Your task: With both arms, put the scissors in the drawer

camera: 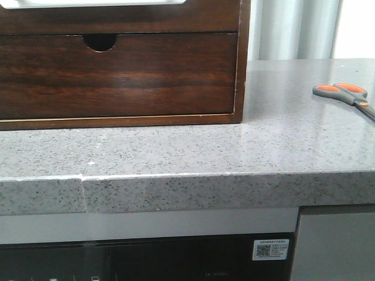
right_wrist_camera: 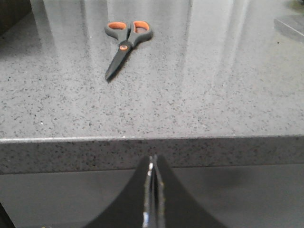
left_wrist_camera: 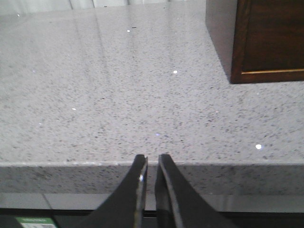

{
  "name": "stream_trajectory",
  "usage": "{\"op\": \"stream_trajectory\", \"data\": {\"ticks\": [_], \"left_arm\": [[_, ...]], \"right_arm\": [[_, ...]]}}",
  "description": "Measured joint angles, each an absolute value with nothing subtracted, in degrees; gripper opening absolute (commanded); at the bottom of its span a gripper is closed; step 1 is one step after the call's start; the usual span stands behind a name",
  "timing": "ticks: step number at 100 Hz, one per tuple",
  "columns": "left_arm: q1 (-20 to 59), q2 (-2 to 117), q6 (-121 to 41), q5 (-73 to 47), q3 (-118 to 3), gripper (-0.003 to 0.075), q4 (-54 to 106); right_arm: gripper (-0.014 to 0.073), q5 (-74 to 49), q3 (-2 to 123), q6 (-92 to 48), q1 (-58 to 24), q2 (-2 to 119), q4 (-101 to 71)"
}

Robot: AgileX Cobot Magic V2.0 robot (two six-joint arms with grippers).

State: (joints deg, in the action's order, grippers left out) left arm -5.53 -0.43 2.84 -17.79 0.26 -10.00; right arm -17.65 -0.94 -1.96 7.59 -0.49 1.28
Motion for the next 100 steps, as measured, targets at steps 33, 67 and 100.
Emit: {"op": "stream_trajectory", "data": {"ticks": [33,67,100], "left_arm": [[-5.53,-0.43,2.84,-15.41,0.26,0.0003,-16.62],[-5.53,-0.43,2.84,-8.71,0.26,0.0003,-16.62],[-5.53,-0.43,2.84,-7.92,0.26,0.0003,-16.16]], "right_arm": [[-0.0106,-12.07,-0.94,-1.96,7.59,-0.49,1.18],[-0.0106,-2.86,-0.94,-1.96,7.59,-0.49,1.28],[-0.0106,-3.5,-0.94,-1.96,7.59,-0.49,1.28]]}}
